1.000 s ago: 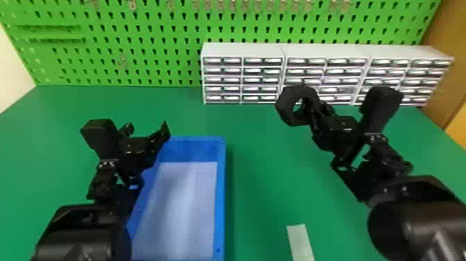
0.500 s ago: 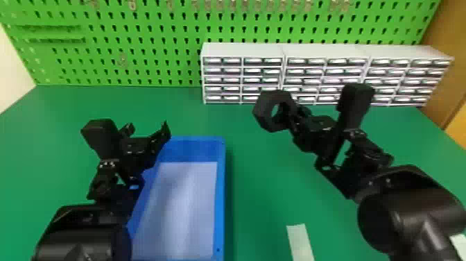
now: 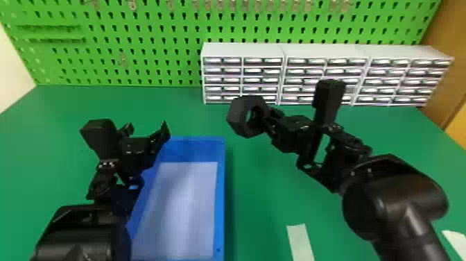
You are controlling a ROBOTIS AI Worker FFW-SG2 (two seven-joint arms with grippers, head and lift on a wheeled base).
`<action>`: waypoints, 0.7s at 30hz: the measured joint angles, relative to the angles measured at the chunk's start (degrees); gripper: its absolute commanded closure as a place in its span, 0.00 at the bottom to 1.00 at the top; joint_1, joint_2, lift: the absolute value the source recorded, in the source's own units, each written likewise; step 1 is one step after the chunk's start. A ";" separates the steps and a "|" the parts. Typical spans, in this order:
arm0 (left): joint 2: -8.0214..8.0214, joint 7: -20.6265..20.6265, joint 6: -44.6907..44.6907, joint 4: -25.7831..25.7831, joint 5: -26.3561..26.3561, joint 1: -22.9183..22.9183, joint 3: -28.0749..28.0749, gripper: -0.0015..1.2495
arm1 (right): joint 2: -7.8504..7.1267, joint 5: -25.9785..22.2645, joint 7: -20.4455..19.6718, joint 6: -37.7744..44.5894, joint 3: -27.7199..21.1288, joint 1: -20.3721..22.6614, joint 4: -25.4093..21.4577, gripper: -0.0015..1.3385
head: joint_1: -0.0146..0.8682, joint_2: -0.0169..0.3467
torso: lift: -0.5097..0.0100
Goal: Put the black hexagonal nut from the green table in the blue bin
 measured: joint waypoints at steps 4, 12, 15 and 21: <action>0.00 0.00 0.00 0.00 -0.05 -0.04 0.10 0.26 | 0.53 -0.08 1.72 1.92 1.43 -1.15 0.64 0.76 | 0.79 0.19 | 0.79; 0.00 0.00 0.05 0.00 -0.17 -0.16 0.20 0.26 | 0.33 -3.28 2.87 4.16 4.50 -2.79 2.36 0.76 | 0.79 0.19 | 0.79; 0.00 0.00 0.05 0.00 -0.17 -0.16 0.26 0.26 | 0.09 -4.78 3.23 4.90 5.63 -3.32 3.16 0.76 | 0.79 0.19 | 0.79; 0.00 0.00 0.05 0.00 -0.23 -0.28 0.36 0.26 | -0.53 -7.39 5.25 5.89 8.58 -4.63 4.97 0.76 | 0.79 0.19 | 0.79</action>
